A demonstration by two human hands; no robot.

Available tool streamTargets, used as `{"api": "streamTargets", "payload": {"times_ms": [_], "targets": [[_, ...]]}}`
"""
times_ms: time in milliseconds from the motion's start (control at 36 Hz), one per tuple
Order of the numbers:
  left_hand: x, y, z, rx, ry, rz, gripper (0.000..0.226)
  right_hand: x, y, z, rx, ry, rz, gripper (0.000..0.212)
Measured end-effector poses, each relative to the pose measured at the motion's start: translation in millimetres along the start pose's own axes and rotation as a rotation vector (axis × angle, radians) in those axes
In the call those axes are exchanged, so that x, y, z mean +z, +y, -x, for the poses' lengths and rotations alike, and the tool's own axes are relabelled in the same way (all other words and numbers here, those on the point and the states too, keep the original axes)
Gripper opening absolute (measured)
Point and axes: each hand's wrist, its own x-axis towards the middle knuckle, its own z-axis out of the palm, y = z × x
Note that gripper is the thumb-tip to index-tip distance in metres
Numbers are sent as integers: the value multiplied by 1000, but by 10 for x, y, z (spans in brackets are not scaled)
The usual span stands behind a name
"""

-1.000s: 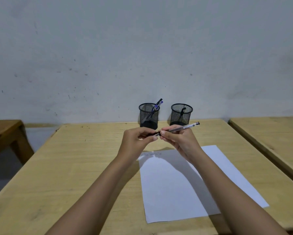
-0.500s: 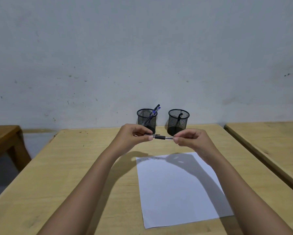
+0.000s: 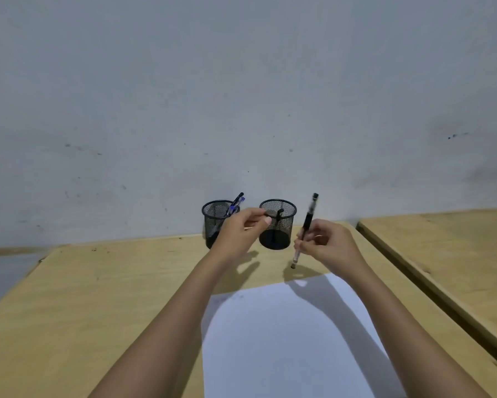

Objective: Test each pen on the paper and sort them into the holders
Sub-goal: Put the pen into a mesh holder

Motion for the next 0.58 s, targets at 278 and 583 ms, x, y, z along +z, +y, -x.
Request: {"api": "streamTargets", "payload": {"times_ms": [278,583], "targets": [[270,-585,-472,-128,-63,-213,89,-113,241,-805,-48,338,-267,23],[404,-752,-721,-108,-74,-90,94,189,545,-1295,26,204,56,3]]}}
